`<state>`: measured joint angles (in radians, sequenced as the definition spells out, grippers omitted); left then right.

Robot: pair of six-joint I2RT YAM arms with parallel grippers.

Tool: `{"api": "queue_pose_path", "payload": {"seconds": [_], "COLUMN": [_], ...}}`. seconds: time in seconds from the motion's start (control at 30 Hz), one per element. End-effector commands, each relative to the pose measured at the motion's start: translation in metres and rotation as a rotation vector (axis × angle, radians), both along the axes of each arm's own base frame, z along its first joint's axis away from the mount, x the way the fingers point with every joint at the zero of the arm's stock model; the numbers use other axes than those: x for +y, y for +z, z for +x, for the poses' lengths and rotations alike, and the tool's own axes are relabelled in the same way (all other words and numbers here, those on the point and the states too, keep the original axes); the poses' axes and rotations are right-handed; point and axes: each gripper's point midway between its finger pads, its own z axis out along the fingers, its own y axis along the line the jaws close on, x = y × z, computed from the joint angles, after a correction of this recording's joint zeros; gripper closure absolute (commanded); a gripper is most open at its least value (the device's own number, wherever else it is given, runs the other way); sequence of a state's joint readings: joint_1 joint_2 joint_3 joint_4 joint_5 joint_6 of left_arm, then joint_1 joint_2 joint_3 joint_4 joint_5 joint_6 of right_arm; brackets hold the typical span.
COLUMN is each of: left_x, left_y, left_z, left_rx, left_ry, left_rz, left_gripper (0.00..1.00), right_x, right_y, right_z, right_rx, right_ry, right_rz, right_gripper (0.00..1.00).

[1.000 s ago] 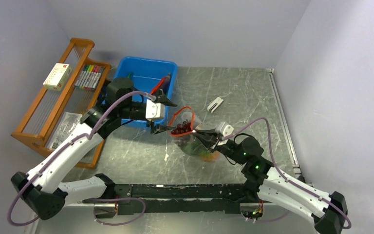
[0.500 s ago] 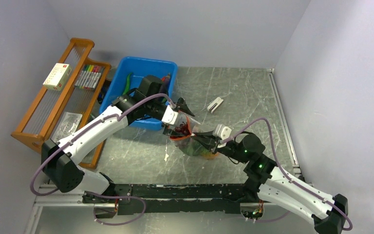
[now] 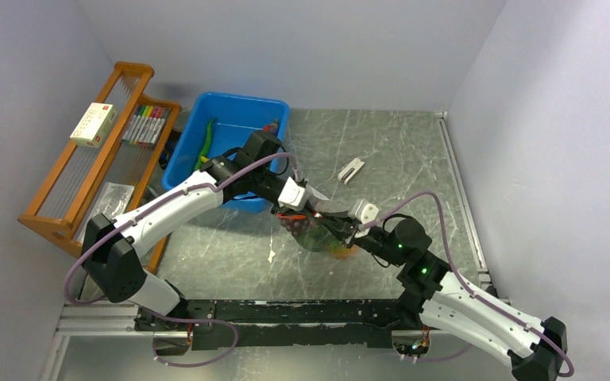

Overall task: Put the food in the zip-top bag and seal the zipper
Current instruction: Zip the zipper food storage bag at the center of the board.

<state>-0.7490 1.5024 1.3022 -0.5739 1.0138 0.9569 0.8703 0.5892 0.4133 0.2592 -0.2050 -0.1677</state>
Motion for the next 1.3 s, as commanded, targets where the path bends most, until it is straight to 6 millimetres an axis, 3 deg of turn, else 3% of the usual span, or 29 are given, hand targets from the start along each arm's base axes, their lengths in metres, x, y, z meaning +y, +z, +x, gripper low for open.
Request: {"api": "queue_pose_path", "payload": {"seconds": [0.0, 0.1, 0.33, 0.53, 0.67, 0.83, 0.93, 1.07, 1.1, 1.27], "left_x": [-0.004, -0.004, -0.004, -0.003, -0.002, 0.000, 0.004, 0.009, 0.010, 0.010], "left_y": [0.002, 0.001, 0.002, 0.003, 0.006, 0.008, 0.008, 0.019, 0.022, 0.039], "left_z": [0.010, 0.012, 0.021, 0.022, 0.021, 0.022, 0.026, 0.021, 0.019, 0.010], "left_rx": [-0.023, -0.019, -0.024, -0.040, -0.044, -0.059, -0.084, -0.093, -0.096, -0.102], "left_ry": [0.029, 0.057, 0.089, 0.093, 0.092, 0.097, 0.123, 0.122, 0.116, 0.093], "left_rz": [-0.002, -0.007, 0.002, -0.002, -0.007, -0.009, 0.005, -0.006, -0.011, -0.076], "left_gripper": [0.93, 0.93, 0.93, 0.93, 0.93, 0.93, 0.93, 0.55, 0.49, 0.40], "right_x": [-0.004, -0.006, -0.010, -0.004, -0.003, -0.008, -0.009, -0.009, -0.008, -0.004], "right_y": [0.014, 0.010, -0.006, -0.017, -0.019, -0.016, -0.014, -0.013, -0.013, -0.010], "right_z": [-0.003, -0.002, 0.004, 0.010, 0.014, 0.020, 0.019, 0.019, 0.019, 0.018], "right_rx": [-0.011, 0.002, 0.004, 0.010, 0.007, -0.007, -0.021, -0.030, -0.032, -0.042], "right_ry": [-0.007, -0.020, -0.051, -0.055, -0.067, -0.110, -0.109, -0.105, -0.104, -0.083], "right_rz": [0.064, 0.056, -0.015, -0.057, -0.050, -0.028, -0.026, -0.039, -0.039, -0.033], "right_gripper": [1.00, 0.97, 0.57, 0.53, 0.59, 0.97, 1.00, 1.00, 1.00, 1.00]}}
